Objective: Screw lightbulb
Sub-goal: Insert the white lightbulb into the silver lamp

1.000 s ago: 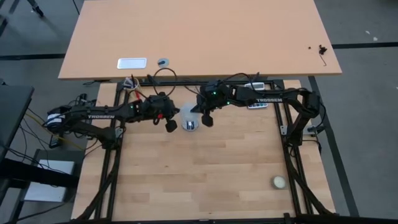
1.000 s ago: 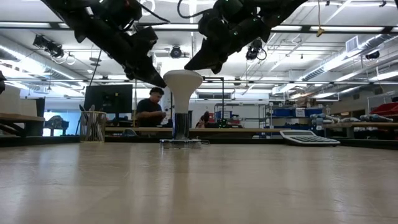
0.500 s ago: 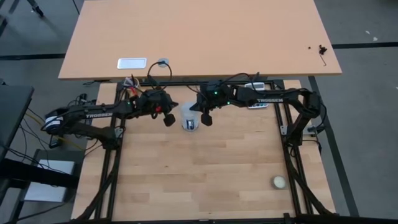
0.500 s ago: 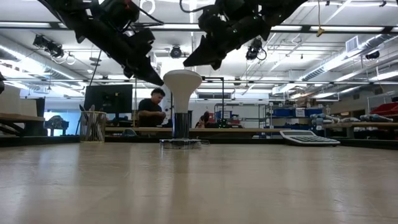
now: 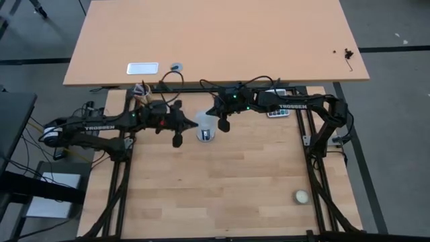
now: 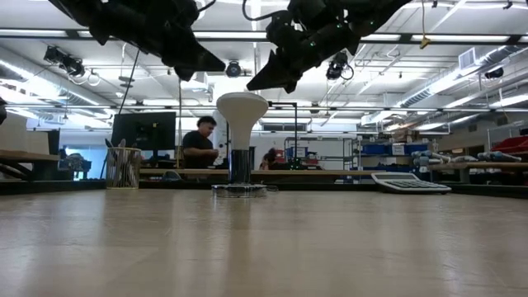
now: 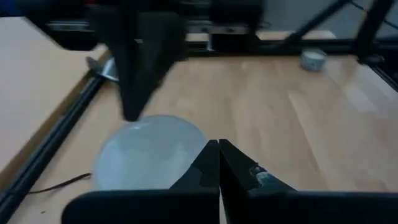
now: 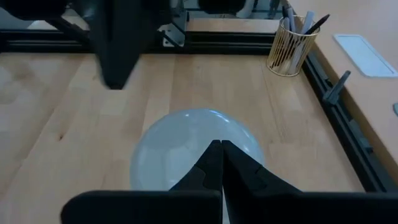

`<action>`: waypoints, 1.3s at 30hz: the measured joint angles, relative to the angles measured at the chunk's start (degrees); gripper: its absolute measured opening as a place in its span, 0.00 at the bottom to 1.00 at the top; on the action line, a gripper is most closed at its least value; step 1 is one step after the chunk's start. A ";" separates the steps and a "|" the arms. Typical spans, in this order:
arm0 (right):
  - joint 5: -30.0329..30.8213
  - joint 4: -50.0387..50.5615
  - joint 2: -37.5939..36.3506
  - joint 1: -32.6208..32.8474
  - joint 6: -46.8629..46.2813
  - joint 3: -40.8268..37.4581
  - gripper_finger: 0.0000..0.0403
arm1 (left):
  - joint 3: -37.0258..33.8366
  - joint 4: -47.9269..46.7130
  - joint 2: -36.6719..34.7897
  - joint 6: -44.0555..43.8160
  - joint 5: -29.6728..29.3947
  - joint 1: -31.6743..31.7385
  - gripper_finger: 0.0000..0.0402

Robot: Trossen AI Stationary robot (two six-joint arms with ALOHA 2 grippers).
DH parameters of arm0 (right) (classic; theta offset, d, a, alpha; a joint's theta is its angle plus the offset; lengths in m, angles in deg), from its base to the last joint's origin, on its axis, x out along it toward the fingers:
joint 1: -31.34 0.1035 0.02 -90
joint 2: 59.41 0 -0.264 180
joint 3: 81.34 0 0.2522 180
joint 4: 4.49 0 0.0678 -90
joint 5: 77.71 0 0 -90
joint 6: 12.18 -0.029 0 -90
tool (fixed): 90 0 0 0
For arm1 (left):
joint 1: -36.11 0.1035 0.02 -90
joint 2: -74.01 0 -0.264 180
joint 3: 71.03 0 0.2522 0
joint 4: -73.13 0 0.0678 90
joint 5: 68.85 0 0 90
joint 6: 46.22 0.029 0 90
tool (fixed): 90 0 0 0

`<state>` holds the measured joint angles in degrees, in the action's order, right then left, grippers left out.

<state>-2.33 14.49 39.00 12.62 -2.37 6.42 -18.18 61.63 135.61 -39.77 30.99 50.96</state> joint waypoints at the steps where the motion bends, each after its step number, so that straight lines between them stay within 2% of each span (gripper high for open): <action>1: 0.00 0.06 0.00 0.00 0.24 0.00 0.02 | 0.00 -0.38 0.38 0.60 -0.04 -0.60 0.00; 6: 0.00 0.44 0.00 -0.17 0.45 0.04 0.02 | 0.00 -1.45 3.50 0.84 -0.43 -2.98 0.00; 11: 0.00 1.61 0.00 -0.22 0.45 0.07 0.02 | 0.00 -1.66 6.38 0.84 -4.73 -3.35 0.00; 23: -0.01 2.66 -0.12 -0.19 -0.74 -1.25 0.02 | 0.00 -2.40 6.69 0.64 -12.08 -3.21 0.00; 30: 0.61 3.65 -0.28 1.09 -1.12 -1.25 0.02 | 0.00 -2.96 6.65 0.37 -13.32 -0.94 0.00; 39: -2.45 3.10 -0.17 3.06 -1.52 -1.25 0.02 | -0.07 -1.99 6.67 0.66 -14.01 2.93 0.00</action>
<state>-4.77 17.59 38.83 15.68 -3.89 5.18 -18.24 59.64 142.28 -39.11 16.98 53.89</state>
